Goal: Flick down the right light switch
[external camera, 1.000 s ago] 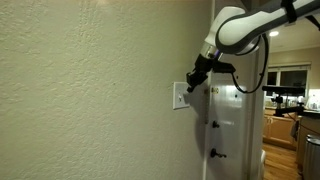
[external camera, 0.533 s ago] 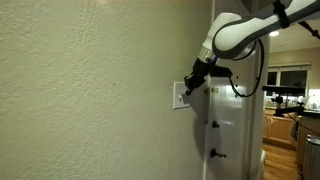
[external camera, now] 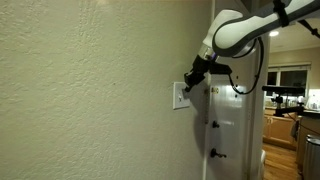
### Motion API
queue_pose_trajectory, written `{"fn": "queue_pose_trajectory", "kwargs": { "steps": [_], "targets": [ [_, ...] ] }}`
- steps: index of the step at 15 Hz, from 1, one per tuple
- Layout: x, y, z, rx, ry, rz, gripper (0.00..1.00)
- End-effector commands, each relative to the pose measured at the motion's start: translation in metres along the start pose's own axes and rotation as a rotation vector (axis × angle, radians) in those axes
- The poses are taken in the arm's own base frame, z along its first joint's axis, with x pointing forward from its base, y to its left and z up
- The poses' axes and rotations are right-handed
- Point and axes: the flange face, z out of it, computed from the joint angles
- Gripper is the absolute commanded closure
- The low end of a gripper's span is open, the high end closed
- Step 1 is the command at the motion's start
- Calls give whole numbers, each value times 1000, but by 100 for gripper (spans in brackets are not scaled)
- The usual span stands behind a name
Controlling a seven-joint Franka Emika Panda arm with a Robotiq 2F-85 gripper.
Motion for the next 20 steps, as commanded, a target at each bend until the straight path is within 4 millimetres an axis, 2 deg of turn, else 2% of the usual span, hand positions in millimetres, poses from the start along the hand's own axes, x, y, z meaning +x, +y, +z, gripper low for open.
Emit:
{"fn": "queue_pose_trajectory", "kwargs": {
  "steps": [1,8,12,18,20],
  "targets": [
    [1,12,-2,-20,13,-27,93],
    [-1,12,14,-5,-10,-33,93],
    [-3,9,17,5,-18,-29,93],
    [-26,1,37,22,-83,-34,93],
    [-29,-1,36,22,-87,-39,93]
  ]
}}
